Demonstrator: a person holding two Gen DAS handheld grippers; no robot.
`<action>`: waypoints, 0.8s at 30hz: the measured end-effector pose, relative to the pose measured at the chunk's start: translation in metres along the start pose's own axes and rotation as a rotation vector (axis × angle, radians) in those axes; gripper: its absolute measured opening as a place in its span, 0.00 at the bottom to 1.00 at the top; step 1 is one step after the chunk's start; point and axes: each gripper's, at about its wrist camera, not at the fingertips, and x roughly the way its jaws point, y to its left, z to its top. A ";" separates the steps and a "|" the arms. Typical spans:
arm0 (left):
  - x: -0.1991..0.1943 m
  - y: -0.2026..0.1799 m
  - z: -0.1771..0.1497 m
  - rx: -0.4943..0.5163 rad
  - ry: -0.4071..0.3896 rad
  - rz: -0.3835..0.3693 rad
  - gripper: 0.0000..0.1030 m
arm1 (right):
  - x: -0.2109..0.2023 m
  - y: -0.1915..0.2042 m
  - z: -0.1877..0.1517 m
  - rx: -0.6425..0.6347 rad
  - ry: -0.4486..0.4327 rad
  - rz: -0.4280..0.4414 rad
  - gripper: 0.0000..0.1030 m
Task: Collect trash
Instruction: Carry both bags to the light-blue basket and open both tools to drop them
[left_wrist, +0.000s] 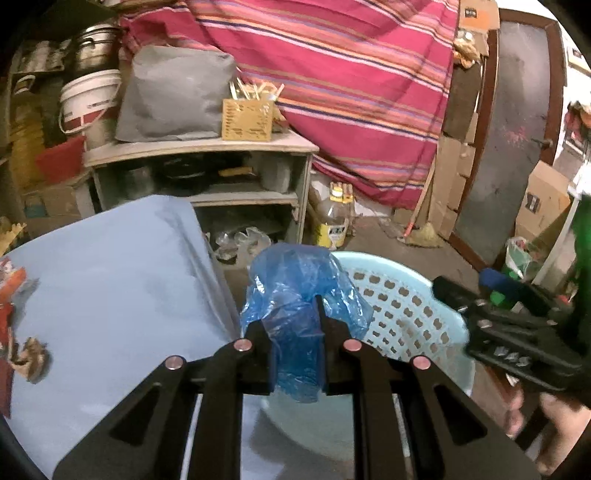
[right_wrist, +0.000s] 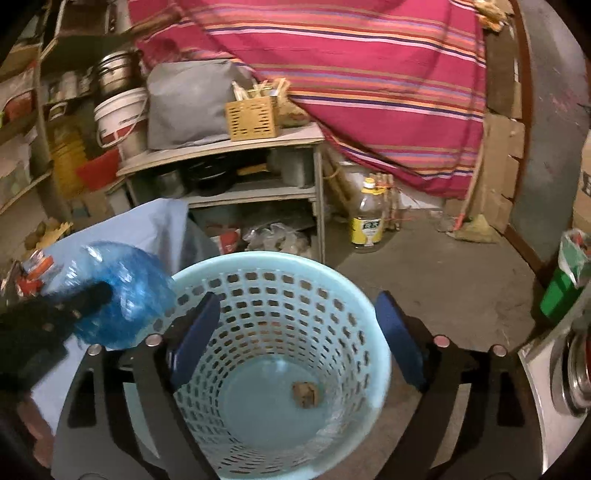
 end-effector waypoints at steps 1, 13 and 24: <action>0.006 -0.002 -0.001 0.001 0.012 -0.009 0.16 | -0.001 -0.004 -0.001 0.012 0.001 -0.005 0.83; 0.034 -0.007 -0.005 -0.001 0.064 -0.020 0.58 | -0.003 -0.018 0.000 0.068 -0.008 -0.017 0.83; -0.019 0.054 -0.015 -0.036 0.011 0.090 0.83 | 0.000 0.006 0.006 0.032 -0.026 -0.023 0.93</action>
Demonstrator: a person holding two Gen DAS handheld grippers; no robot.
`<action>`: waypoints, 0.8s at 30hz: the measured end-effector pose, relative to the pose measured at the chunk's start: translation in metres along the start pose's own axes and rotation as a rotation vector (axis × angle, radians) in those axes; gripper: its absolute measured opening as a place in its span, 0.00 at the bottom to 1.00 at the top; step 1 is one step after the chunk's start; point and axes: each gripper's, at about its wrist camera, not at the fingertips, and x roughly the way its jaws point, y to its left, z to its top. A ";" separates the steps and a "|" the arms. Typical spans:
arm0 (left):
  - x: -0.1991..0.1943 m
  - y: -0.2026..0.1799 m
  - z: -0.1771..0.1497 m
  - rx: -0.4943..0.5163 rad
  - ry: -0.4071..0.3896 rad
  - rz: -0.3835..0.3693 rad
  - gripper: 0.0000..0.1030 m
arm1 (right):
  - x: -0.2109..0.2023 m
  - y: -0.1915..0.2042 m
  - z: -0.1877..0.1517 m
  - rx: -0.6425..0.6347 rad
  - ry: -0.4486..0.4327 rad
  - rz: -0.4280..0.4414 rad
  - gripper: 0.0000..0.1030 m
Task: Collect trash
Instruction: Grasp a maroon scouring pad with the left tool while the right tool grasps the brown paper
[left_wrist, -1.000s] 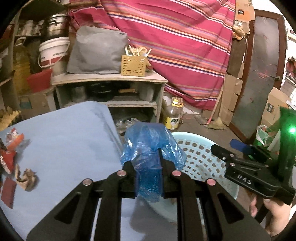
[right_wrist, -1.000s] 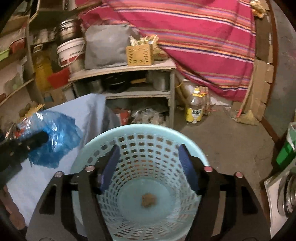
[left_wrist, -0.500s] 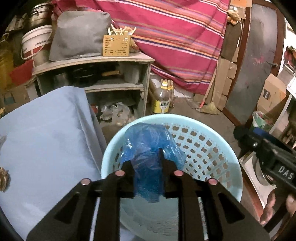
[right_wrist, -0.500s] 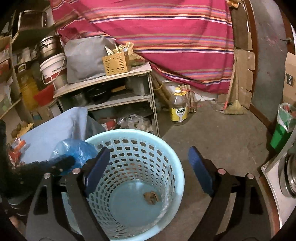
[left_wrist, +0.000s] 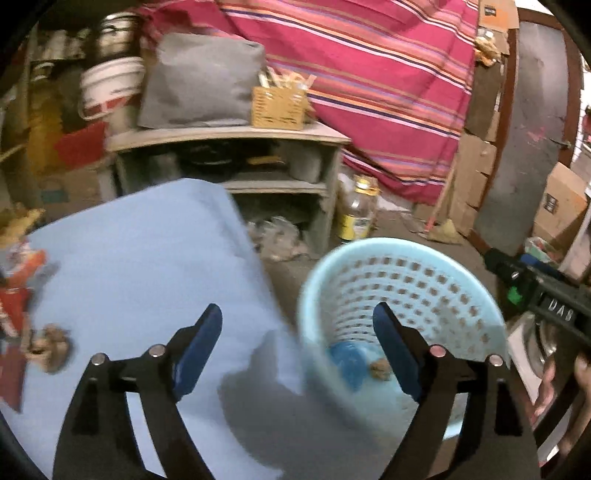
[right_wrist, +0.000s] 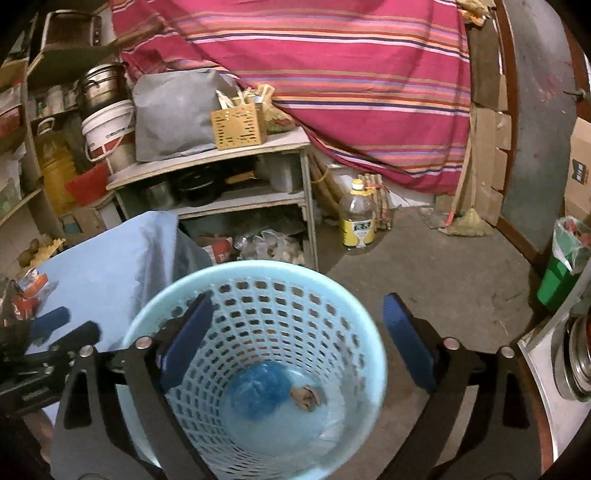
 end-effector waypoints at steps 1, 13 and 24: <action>-0.008 0.011 -0.002 -0.005 -0.009 0.022 0.85 | 0.000 0.006 0.001 -0.004 -0.006 0.006 0.95; -0.075 0.169 -0.041 -0.094 -0.020 0.304 0.95 | 0.006 0.130 -0.005 -0.084 -0.022 0.130 0.96; -0.094 0.273 -0.077 -0.151 0.029 0.411 0.95 | 0.018 0.239 -0.023 -0.129 0.023 0.256 0.96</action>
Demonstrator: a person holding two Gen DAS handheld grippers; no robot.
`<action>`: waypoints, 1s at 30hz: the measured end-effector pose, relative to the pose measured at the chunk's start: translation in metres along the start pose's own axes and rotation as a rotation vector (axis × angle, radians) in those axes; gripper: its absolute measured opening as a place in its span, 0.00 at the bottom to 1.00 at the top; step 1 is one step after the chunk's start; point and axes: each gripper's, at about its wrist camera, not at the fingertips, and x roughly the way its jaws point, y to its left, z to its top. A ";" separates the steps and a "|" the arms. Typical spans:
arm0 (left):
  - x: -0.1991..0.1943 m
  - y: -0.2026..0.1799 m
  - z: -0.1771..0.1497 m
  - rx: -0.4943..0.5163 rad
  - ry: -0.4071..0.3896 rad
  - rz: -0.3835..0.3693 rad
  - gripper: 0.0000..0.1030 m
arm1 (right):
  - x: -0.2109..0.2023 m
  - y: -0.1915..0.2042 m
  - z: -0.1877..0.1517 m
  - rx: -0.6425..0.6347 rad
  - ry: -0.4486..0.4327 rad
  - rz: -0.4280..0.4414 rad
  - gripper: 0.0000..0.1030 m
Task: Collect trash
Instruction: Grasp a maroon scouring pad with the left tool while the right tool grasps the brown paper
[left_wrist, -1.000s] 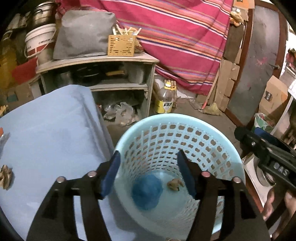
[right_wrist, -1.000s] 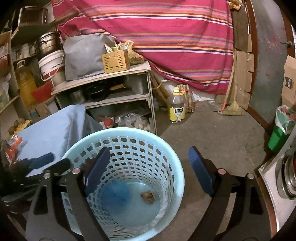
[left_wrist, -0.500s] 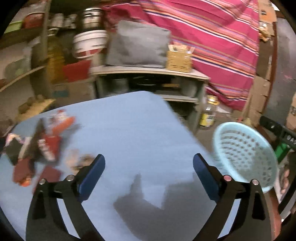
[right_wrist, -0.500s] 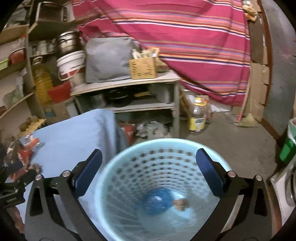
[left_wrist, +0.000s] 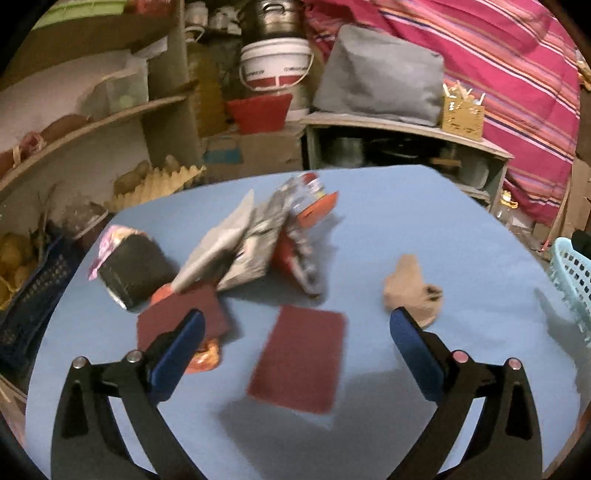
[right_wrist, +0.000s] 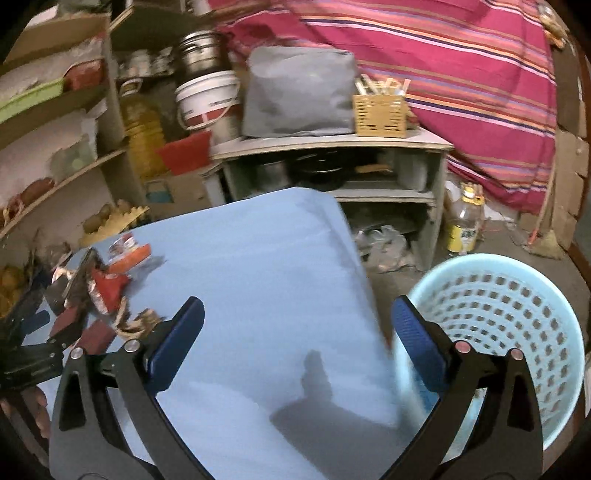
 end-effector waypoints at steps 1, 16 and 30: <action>0.003 0.004 -0.003 -0.009 0.008 0.002 0.95 | 0.002 0.006 -0.001 -0.012 0.001 0.005 0.96; 0.051 -0.001 -0.012 0.031 0.235 -0.094 0.94 | 0.050 0.062 -0.006 -0.055 0.091 0.015 0.96; 0.028 0.016 -0.008 0.038 0.141 -0.134 0.54 | 0.071 0.114 -0.012 -0.111 0.123 0.066 0.96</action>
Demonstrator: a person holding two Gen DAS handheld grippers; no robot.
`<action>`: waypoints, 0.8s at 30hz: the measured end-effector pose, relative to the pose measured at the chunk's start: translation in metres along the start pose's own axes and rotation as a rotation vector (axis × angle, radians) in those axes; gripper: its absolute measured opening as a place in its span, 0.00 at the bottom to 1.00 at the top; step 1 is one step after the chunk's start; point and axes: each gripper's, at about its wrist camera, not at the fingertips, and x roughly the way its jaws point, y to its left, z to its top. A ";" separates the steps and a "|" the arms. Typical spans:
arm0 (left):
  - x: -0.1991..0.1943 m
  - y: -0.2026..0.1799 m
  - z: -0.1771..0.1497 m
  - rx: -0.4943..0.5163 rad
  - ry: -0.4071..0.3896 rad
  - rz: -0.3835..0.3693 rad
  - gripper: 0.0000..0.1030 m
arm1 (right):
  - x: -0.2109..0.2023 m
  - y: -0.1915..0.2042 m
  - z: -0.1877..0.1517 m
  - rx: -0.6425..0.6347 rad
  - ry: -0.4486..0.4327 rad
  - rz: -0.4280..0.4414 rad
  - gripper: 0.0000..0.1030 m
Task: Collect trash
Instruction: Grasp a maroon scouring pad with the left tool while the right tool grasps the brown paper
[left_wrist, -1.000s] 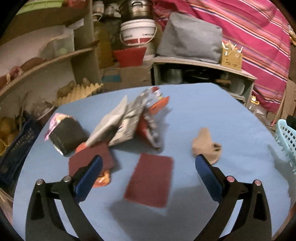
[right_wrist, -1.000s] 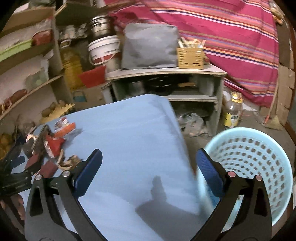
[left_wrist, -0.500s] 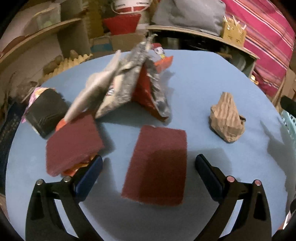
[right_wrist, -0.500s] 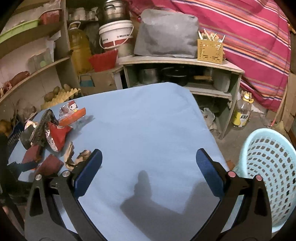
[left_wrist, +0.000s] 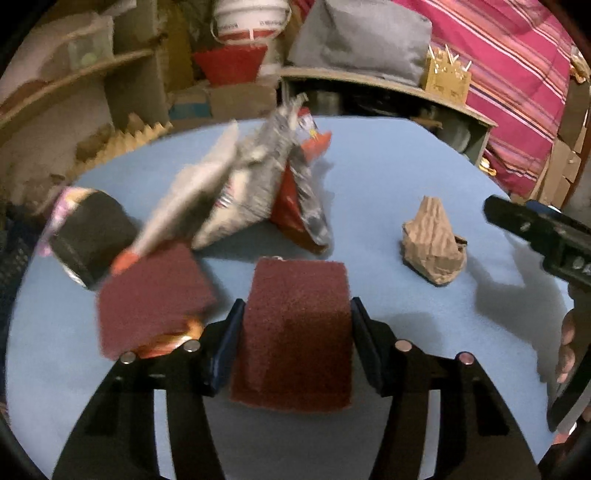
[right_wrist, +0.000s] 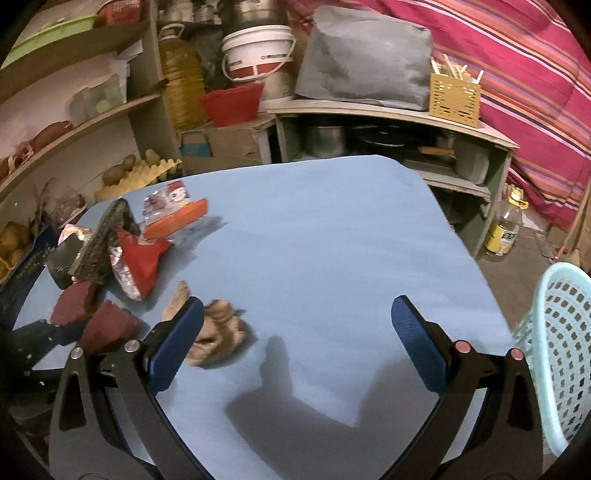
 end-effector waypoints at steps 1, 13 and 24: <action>-0.008 0.002 0.000 0.002 -0.024 0.011 0.54 | 0.001 0.003 0.000 -0.005 0.000 0.004 0.96; -0.041 0.071 0.000 -0.125 -0.154 0.205 0.54 | 0.028 0.059 -0.005 -0.099 0.091 -0.009 0.96; -0.039 0.079 0.000 -0.163 -0.147 0.230 0.54 | 0.043 0.060 -0.010 -0.112 0.166 0.063 0.53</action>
